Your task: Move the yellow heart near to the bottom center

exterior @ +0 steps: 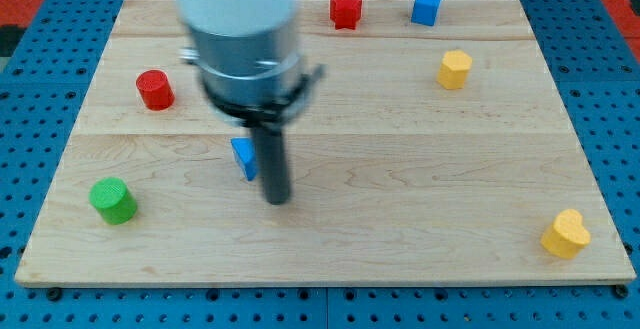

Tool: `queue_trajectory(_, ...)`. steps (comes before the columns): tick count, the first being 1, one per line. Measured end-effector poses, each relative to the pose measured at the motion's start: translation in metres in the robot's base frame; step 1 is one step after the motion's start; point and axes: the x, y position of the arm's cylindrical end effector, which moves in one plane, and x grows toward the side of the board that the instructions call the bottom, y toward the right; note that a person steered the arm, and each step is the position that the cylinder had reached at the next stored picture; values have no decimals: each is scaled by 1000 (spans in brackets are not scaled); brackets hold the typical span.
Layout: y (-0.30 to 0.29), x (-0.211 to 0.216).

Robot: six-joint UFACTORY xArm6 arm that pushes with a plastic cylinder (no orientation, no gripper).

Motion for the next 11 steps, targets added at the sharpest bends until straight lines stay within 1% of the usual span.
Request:
queue_trajectory(2,224,2)
queue_trajectory(3,313,1)
queue_trajectory(4,320,30)
queue_trajectory(5,288,56)
queue_trajectory(6,188,56)
queue_trajectory(7,150,50)
queue_trajectory(9,209,30)
queue_trajectory(10,187,18)
queue_trajectory(11,151,18)
